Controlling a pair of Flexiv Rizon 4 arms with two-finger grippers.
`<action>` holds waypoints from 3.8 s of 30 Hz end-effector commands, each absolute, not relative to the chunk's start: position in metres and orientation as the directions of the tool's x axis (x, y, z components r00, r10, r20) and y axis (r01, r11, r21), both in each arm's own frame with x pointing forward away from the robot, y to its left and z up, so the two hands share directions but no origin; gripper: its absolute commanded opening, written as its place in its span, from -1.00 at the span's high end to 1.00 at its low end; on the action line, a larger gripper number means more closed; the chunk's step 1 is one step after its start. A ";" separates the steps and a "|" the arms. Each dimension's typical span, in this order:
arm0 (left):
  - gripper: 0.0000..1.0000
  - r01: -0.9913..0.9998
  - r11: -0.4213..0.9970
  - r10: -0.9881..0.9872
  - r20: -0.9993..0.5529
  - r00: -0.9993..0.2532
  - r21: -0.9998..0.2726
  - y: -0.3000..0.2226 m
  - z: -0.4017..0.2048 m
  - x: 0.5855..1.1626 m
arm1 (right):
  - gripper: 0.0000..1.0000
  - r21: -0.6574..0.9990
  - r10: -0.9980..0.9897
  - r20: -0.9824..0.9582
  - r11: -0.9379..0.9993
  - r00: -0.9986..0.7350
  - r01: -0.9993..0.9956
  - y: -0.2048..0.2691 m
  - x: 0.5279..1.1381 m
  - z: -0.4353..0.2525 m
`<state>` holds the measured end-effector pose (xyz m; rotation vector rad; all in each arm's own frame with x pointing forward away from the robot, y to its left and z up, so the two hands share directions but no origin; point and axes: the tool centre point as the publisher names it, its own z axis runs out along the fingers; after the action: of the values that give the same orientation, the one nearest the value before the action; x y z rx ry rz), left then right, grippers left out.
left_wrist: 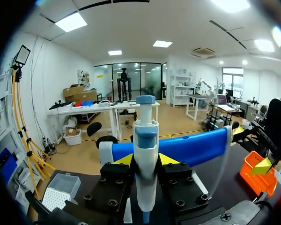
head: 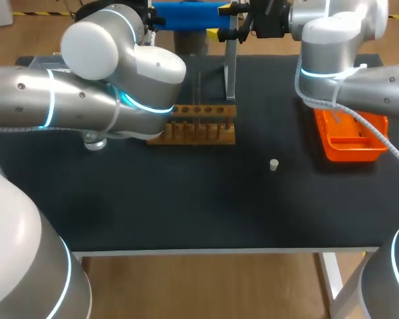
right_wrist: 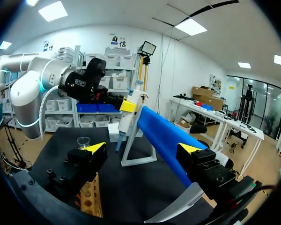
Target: Invert the test tube, pick up the pipette, mount the tip to pipette, aspirate from beaker and dispense into the tube, eject the tip, return the pipette, and cap with the stopper.
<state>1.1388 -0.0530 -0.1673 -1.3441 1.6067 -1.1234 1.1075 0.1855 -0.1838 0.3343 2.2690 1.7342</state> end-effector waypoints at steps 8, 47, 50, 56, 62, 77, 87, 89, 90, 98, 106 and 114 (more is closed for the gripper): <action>1.00 -0.366 0.062 -0.989 -0.007 -0.150 -0.929 -0.056 -0.173 1.147 | -1.00 0.965 0.339 -0.070 0.260 -0.938 0.022 0.185 1.107 -0.183; 1.00 -0.471 0.025 -0.995 0.022 -0.094 -0.882 -0.055 -0.207 1.161 | -1.00 0.965 0.339 -0.070 0.260 -0.938 0.022 0.185 1.107 -0.183; 1.00 -0.476 0.021 -0.995 0.026 -0.092 -0.879 -0.055 -0.209 1.160 | -1.00 0.965 0.339 -0.070 0.260 -0.938 0.022 0.185 1.107 -0.183; -1.00 -0.487 0.012 -0.995 0.038 -0.092 -0.873 -0.055 -0.210 1.160 | -1.00 0.965 0.339 -0.070 0.260 -0.938 0.022 0.185 1.107 -0.183; -1.00 -0.484 0.014 -0.995 0.037 -0.095 -0.875 -0.056 -0.206 1.159 | -1.00 0.965 0.339 -0.070 0.260 -0.938 0.022 0.185 1.107 -0.183; -1.00 -0.429 0.036 -0.984 0.044 -0.175 -0.903 -0.062 -0.166 1.125 | -1.00 0.965 0.339 -0.070 0.260 -0.938 0.022 0.185 1.107 -0.183; -1.00 -0.316 0.163 -0.830 0.044 -0.556 -0.935 -0.068 -0.131 1.071 | -1.00 0.965 0.339 -0.070 0.260 -0.938 0.022 0.185 1.107 -0.183; -1.00 -0.281 0.210 -0.777 0.015 -0.629 -0.936 -0.070 -0.125 1.058 | -1.00 0.965 0.339 -0.070 0.260 -0.938 0.022 0.185 1.107 -0.183; -1.00 -0.244 0.204 -0.729 0.020 -0.684 -0.948 -0.071 -0.123 1.051 | -1.00 0.965 0.339 -0.070 0.260 -0.938 0.022 0.185 1.107 -0.183; -1.00 -0.162 0.273 -0.537 -0.011 -0.843 -0.948 -0.075 -0.123 1.004 | -1.00 0.965 0.339 -0.070 0.260 -0.938 0.022 0.185 1.107 -0.183; -1.00 -0.125 0.299 -0.442 -0.021 -0.897 -0.946 -0.080 -0.138 0.973 | -1.00 0.965 0.339 -0.070 0.260 -0.938 0.022 0.185 1.107 -0.183; -1.00 -0.101 0.330 -0.360 -0.026 -0.932 -0.939 -0.093 -0.164 0.961 | -1.00 0.965 0.339 -0.070 0.260 -0.938 0.022 0.185 1.107 -0.183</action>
<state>0.9622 -0.1005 -0.1583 -0.5688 2.2601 -1.4836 1.1075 0.1854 -0.1838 0.3343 2.2689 1.7342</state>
